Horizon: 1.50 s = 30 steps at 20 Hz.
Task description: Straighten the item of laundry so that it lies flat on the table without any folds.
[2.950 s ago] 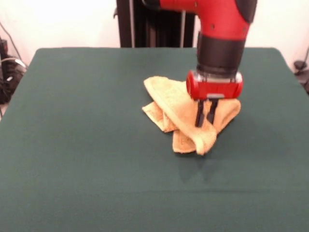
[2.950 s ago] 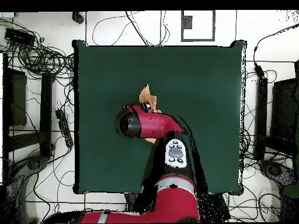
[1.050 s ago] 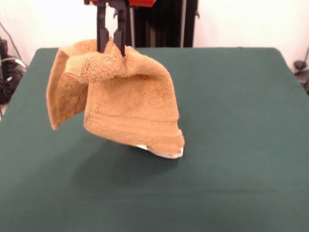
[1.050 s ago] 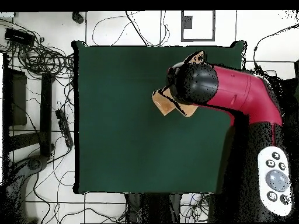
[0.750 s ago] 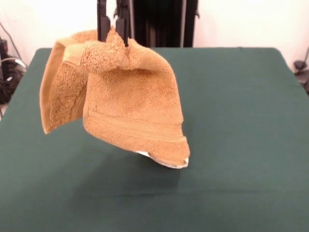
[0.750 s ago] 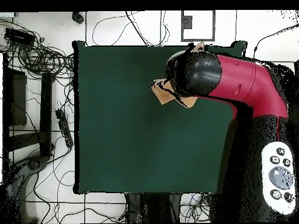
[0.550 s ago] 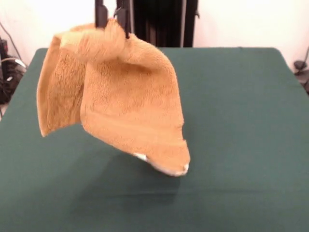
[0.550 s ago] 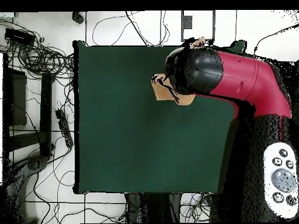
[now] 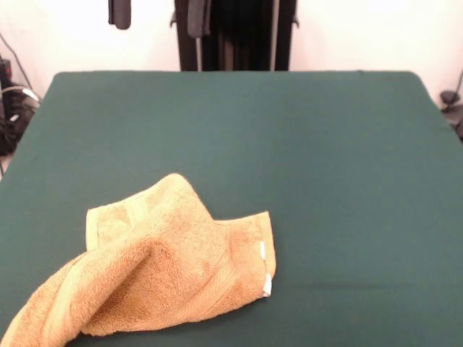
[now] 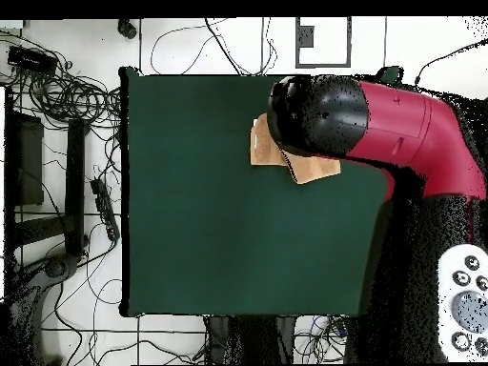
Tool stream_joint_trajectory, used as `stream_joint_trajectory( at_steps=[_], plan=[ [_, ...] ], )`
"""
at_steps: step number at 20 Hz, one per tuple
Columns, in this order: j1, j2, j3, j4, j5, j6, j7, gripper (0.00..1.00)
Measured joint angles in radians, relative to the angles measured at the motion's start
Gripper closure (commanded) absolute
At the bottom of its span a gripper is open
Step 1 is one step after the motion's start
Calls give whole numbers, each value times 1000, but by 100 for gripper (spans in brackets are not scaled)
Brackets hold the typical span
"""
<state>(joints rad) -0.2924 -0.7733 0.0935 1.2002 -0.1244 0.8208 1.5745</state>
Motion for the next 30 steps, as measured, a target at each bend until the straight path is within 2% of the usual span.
stream_joint_trajectory(
  at_steps=[6, 13, 18, 30],
  plan=[
    [10, -21, 0, 26, 0, -71, 0, 0],
    [44, -30, 0, 84, 0, -226, 0, 0],
    [71, -20, -6, 94, 1, -273, 0, 0],
    [136, 92, -19, 95, 36, -340, 0, 0]
  ],
)
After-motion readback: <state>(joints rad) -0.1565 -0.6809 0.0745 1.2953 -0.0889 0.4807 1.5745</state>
